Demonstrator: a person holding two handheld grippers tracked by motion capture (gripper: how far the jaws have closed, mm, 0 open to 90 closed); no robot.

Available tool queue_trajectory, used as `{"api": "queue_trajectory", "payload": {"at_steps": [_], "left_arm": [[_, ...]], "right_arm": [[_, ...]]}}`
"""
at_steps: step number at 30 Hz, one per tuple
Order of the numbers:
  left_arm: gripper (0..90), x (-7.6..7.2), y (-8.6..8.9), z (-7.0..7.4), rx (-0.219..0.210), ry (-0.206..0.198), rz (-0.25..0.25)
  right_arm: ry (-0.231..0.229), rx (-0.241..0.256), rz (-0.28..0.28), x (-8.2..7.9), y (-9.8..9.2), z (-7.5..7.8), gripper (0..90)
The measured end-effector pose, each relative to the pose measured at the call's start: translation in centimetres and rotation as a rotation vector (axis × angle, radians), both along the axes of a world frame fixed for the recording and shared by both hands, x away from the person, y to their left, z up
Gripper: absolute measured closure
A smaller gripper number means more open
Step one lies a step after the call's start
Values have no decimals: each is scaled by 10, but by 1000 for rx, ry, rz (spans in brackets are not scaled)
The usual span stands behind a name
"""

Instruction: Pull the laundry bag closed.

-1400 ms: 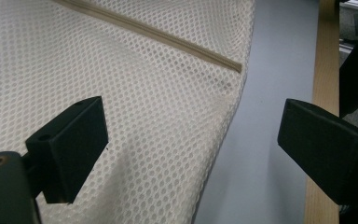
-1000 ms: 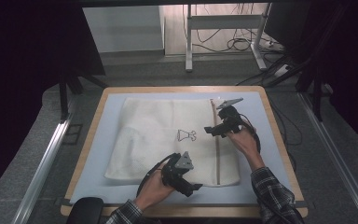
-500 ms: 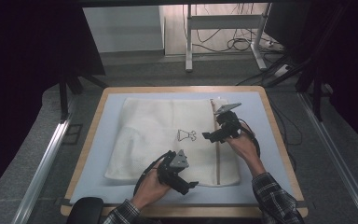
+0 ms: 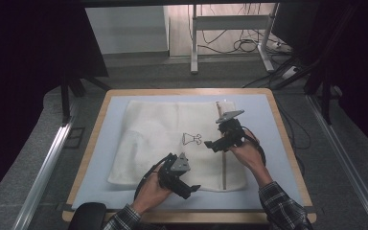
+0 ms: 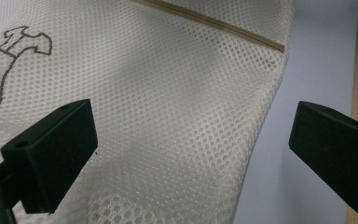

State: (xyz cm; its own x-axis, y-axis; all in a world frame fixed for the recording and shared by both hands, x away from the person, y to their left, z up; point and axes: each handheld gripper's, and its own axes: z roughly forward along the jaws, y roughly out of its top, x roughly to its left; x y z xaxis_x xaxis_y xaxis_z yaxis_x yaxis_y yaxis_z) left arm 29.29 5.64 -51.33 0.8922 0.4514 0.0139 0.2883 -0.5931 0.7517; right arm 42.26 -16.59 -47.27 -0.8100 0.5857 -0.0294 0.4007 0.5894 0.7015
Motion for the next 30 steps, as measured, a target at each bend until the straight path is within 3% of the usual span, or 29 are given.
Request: {"api": "queue_trajectory", "payload": {"at_steps": [11,18,30], "left_arm": [[11,2,12,3,2,-1,20],[12,3,22,5,-23,6,58],[12,4,39,10,-30,-2,97]], "right_arm": [[-17,-7,32,-14,4,2,0],[-30,1,40,-21,3,5,0],[-39,17,44,-34,-1,8,0]]}}
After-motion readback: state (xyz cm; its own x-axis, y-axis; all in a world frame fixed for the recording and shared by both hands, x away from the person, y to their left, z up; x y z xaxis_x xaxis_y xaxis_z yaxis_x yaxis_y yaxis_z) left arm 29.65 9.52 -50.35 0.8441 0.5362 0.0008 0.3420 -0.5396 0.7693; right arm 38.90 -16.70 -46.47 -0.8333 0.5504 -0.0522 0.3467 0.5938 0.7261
